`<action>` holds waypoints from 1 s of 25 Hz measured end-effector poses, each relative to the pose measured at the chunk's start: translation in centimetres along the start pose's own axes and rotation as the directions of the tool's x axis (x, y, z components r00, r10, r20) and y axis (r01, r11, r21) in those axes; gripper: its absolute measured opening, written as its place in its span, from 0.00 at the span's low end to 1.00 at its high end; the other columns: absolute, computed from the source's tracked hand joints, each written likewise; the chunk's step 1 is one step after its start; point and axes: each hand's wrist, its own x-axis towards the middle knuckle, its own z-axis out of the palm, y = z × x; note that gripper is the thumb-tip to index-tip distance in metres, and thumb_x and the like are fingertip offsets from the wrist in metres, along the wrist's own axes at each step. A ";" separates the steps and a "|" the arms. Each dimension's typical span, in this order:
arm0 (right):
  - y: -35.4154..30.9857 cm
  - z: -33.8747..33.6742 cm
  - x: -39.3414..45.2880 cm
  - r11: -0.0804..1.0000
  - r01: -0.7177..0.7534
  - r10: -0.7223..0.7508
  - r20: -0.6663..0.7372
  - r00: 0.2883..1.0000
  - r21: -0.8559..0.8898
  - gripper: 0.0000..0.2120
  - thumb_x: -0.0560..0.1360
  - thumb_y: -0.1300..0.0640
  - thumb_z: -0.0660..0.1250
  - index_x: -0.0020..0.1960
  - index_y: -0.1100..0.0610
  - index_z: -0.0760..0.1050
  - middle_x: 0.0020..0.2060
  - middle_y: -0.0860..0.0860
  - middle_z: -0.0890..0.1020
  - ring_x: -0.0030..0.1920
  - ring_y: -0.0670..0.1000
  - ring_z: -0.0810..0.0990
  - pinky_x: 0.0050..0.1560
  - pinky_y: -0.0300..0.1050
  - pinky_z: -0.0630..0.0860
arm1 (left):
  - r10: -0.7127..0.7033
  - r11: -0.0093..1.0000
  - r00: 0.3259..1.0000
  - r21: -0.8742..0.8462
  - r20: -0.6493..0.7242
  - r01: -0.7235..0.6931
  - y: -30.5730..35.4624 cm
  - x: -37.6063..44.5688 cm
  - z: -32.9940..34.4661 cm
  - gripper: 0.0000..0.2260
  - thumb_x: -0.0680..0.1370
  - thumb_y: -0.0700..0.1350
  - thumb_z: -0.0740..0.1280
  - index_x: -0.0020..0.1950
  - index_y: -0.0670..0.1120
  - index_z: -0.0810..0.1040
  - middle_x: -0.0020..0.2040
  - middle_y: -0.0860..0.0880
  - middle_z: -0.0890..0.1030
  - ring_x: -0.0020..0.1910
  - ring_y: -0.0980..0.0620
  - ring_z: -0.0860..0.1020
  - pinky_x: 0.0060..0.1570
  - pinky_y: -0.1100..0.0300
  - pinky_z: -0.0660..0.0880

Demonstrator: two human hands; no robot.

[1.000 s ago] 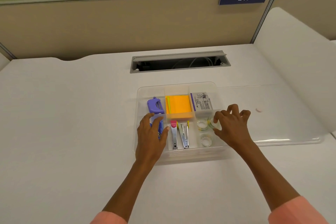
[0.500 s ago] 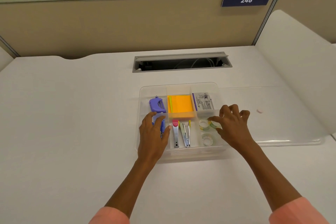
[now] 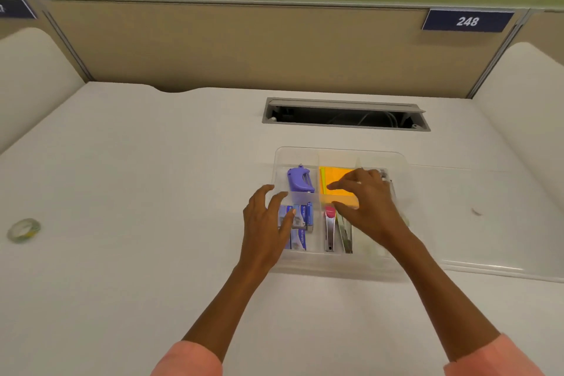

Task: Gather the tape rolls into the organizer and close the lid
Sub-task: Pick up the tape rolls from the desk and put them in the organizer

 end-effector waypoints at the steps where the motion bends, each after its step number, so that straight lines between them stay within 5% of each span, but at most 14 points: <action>1: -1.6 0.8 0.9 0.998 0.033 -0.033 0.016 0.999 0.047 0.14 0.70 0.57 0.70 0.56 0.50 0.78 0.54 0.54 0.78 0.59 0.58 0.69 0.59 0.54 0.65 | -0.004 1.000 0.999 0.017 -0.036 0.004 -1.0 -0.2 -1.0 0.17 0.76 0.49 0.64 0.64 0.48 0.71 0.70 0.45 0.67 0.69 0.47 0.65 0.65 0.57 0.62; 9: -16.7 10.1 6.7 0.910 0.323 -0.380 0.208 0.901 0.261 0.14 0.72 0.52 0.69 0.57 0.47 0.75 0.55 0.52 0.77 0.57 0.52 0.71 0.58 0.45 0.66 | -0.219 0.950 0.934 0.157 -0.282 0.270 -12.9 -3.5 -12.7 0.15 0.76 0.48 0.64 0.62 0.47 0.72 0.68 0.44 0.69 0.66 0.46 0.68 0.64 0.50 0.64; 14: -23.3 15.8 7.4 0.866 0.404 -0.484 0.285 0.827 0.295 0.14 0.73 0.53 0.67 0.59 0.48 0.74 0.57 0.50 0.75 0.58 0.52 0.70 0.61 0.48 0.68 | -0.373 0.850 0.790 0.161 -0.487 0.501 -21.7 -3.9 -21.2 0.15 0.75 0.44 0.66 0.62 0.43 0.73 0.64 0.39 0.69 0.61 0.41 0.69 0.60 0.46 0.65; 18: -25.3 19.9 7.4 0.862 0.463 -0.507 0.386 0.770 0.209 0.17 0.74 0.52 0.65 0.63 0.48 0.71 0.65 0.50 0.70 0.65 0.52 0.66 0.65 0.48 0.63 | -0.538 0.744 0.618 0.021 -0.574 0.668 -27.2 -2.9 -25.6 0.21 0.74 0.44 0.68 0.64 0.40 0.69 0.65 0.36 0.67 0.63 0.37 0.66 0.62 0.43 0.65; 25: -24.8 22.6 7.3 0.906 0.388 -0.419 0.476 0.773 0.168 0.22 0.75 0.51 0.64 0.67 0.47 0.64 0.69 0.50 0.65 0.69 0.51 0.63 0.69 0.47 0.61 | -0.636 0.672 0.544 -0.047 -0.547 0.739 -31.9 -1.7 -27.3 0.24 0.72 0.44 0.70 0.64 0.38 0.68 0.63 0.35 0.70 0.62 0.35 0.67 0.60 0.42 0.66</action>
